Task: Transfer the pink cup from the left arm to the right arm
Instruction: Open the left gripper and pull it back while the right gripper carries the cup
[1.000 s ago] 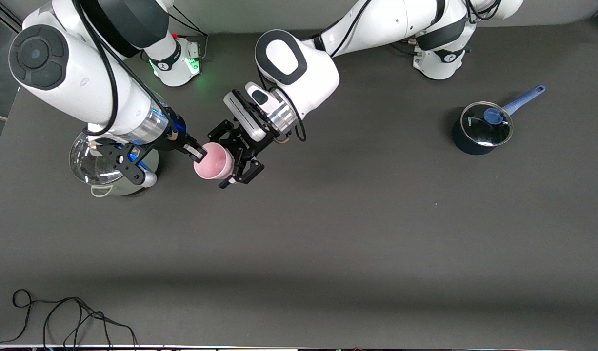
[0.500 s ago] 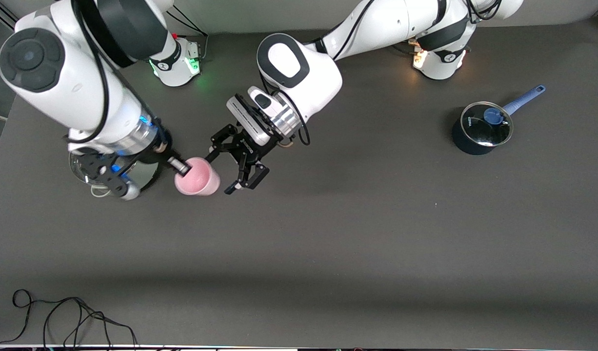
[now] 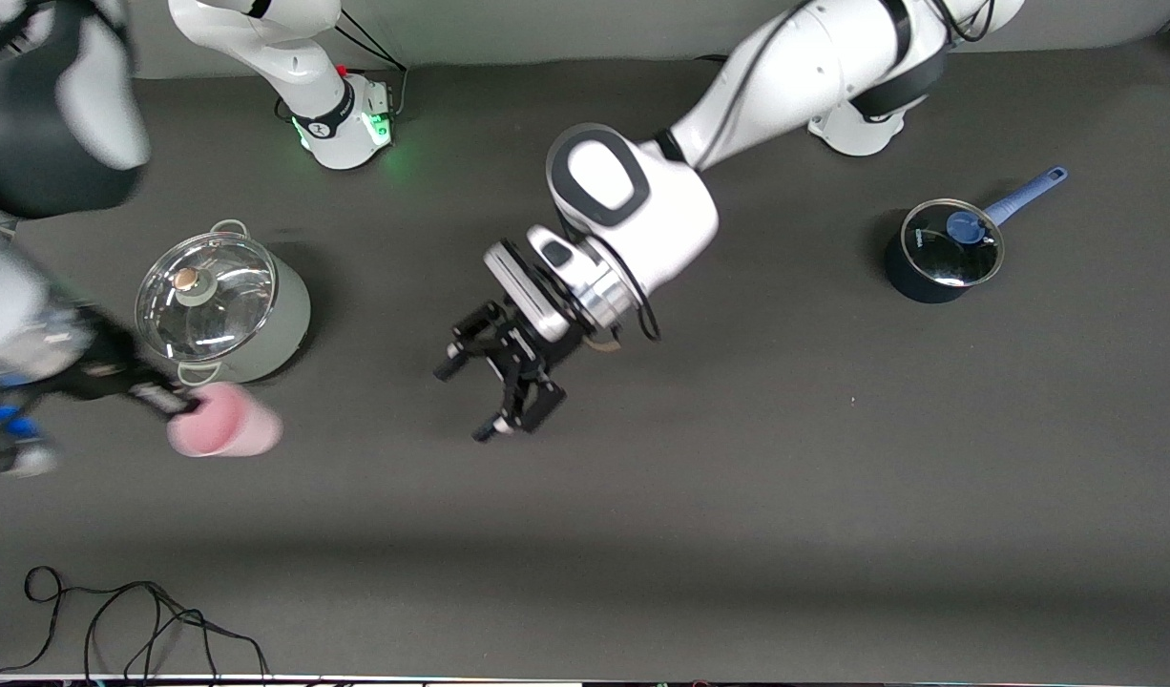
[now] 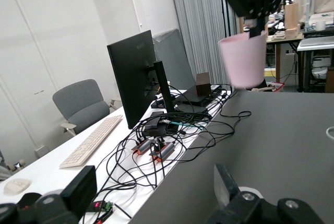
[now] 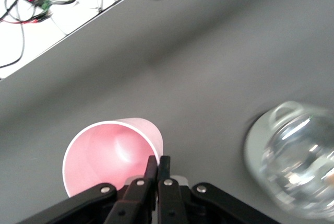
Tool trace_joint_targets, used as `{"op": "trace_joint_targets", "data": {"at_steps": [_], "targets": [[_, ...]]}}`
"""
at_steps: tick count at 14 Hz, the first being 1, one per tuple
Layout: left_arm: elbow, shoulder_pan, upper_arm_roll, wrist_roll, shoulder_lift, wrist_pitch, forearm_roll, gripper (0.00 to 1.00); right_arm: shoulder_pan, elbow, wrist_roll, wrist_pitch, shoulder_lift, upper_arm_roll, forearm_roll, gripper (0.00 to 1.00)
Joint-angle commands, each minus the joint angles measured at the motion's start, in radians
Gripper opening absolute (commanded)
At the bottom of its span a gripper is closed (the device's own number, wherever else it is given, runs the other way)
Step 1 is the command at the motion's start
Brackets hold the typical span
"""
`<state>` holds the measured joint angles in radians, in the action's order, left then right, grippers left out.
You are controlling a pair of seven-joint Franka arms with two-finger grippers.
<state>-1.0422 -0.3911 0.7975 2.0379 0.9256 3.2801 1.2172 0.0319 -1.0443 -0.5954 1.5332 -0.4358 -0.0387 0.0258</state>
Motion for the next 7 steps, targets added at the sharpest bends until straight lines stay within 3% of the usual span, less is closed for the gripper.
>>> {"op": "trace_joint_targets", "data": {"at_steps": [1,5,7], "targets": [[-0.119,0.128,0.006,-0.010,-0.051,-0.159,-0.097,1.00,-0.133,0.030,0.248,-0.011,-0.018,-0.010,0.002,0.00],[-0.246,0.262,-0.003,-0.010,-0.103,-0.344,-0.203,1.00,-0.276,0.020,0.616,-0.013,-0.032,-0.010,0.002,0.00],[-0.323,0.325,-0.004,-0.011,-0.146,-0.420,-0.234,1.00,-0.291,-0.052,0.713,0.010,-0.046,-0.010,0.000,0.00]]}}
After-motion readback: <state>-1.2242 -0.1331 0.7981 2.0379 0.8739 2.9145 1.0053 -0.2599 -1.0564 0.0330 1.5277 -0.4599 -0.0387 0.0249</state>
